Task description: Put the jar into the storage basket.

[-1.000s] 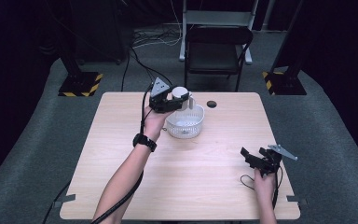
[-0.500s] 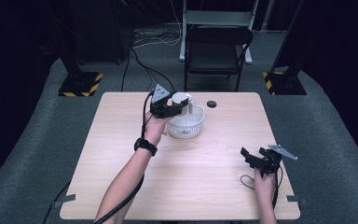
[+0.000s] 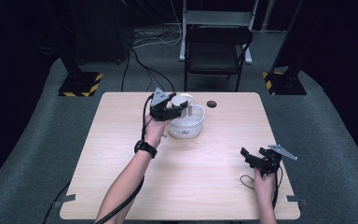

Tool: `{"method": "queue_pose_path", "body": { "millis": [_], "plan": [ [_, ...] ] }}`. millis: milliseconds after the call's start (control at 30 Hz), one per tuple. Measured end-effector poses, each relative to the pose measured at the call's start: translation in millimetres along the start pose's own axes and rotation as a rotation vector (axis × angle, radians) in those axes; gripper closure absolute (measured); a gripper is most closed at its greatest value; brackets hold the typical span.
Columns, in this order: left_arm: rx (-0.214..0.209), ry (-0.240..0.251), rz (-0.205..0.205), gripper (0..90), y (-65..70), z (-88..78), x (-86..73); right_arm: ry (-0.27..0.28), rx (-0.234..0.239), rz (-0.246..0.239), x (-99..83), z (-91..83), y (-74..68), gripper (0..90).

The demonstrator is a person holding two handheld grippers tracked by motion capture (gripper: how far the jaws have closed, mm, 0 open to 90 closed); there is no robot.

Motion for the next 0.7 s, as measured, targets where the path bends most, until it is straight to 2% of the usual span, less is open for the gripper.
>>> {"method": "queue_pose_path", "body": {
  "millis": [700],
  "plan": [
    [0.001,0.013,-0.018,33.8,-2.4,-2.8,-4.7,-0.001,-0.001,-0.001,-0.1,0.0,-0.1,1.2]
  ]
}}
Point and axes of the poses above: each handheld gripper's, and its own axes: z roughly forward along the jaws, x roughly out of its top, y roughly to its right, the point moved 9 cm from there along z, roughly forward along the jaws, and after that the axes turned 2 degrees about -x, right-handed, at the moved point
